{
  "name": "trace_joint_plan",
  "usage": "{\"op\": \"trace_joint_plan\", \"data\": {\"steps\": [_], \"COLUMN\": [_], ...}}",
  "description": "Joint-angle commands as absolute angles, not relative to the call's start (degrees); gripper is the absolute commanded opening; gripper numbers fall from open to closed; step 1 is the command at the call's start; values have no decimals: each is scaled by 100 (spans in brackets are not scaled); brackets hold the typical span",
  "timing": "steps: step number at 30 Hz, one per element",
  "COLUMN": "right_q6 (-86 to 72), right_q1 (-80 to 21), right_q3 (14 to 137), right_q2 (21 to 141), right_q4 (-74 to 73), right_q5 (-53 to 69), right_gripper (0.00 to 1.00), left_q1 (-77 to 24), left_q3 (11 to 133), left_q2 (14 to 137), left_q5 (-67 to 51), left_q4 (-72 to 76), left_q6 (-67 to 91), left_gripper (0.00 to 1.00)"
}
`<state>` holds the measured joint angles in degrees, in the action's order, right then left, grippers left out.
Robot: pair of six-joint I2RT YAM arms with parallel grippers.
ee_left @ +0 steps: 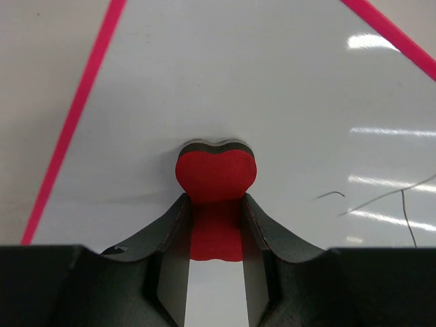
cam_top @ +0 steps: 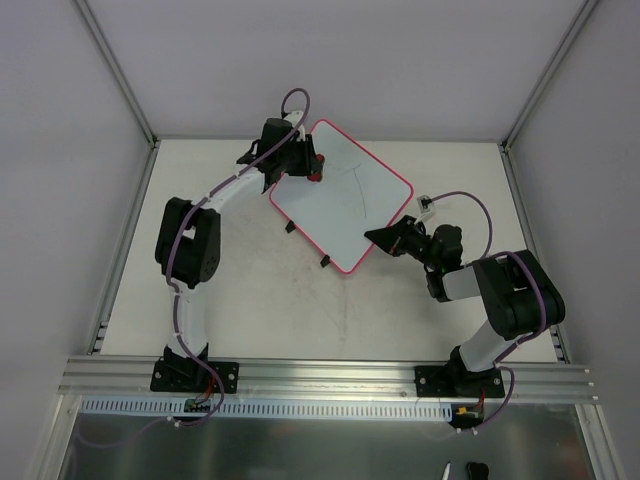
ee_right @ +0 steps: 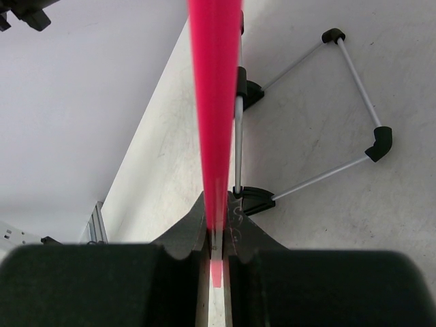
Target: Erase the whiteboard
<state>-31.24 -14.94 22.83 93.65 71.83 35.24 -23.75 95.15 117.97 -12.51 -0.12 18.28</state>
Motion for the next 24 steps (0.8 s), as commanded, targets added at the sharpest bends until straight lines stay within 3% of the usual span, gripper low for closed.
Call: {"op": "trace_joint_plan", "data": {"steps": [1,24], "right_q6": [-2971,-2716], "right_q1": [-1670,-1846], "right_q3": [2461,2575], "right_q2": [9220,9483], "right_q4": [8780,8780], "right_q5": [4078,4140], "right_gripper": [0,0], "left_q1": [-2356,-3129], "left_q3": [9966,10239], "left_q2": [11847,11654], "left_q5": [-1142,-1309], "left_q4": [-167,-334], "left_q6": [1617,1310], "left_gripper": [6,5]}}
